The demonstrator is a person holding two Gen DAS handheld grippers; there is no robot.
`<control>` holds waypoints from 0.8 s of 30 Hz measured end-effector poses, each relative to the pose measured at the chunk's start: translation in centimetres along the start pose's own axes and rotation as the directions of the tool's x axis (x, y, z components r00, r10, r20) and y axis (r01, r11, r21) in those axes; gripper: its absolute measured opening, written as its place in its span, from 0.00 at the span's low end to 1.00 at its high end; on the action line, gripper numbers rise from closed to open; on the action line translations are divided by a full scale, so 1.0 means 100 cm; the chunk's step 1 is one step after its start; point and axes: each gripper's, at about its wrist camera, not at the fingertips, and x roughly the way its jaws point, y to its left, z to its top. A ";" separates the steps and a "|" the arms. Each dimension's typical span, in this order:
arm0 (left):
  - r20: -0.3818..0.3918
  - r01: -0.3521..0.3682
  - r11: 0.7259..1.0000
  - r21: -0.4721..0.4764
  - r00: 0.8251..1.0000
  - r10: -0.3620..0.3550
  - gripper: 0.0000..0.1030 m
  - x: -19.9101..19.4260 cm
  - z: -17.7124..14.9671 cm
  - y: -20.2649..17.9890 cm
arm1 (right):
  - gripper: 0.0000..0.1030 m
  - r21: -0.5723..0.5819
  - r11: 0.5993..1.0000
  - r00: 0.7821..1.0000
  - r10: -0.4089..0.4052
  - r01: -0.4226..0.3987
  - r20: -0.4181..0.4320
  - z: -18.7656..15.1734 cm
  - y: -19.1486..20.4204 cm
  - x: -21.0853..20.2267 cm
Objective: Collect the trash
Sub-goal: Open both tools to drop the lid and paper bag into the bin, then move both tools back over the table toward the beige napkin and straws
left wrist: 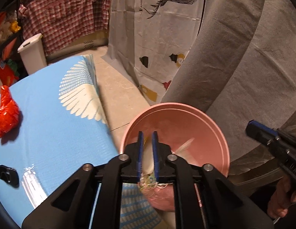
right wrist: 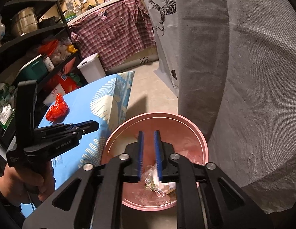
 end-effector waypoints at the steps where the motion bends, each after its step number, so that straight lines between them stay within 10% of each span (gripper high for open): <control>1: 0.005 0.005 1.000 0.001 1.000 -0.005 0.11 0.000 0.001 -0.001 | 0.19 -0.002 1.000 1.000 -0.001 0.001 0.002 0.000 0.001 0.000; 24: 0.145 -0.102 0.994 -0.045 0.984 0.107 0.11 -0.127 -0.036 0.070 | 0.27 -0.123 0.991 0.987 0.063 -0.044 0.149 -0.002 0.044 -0.033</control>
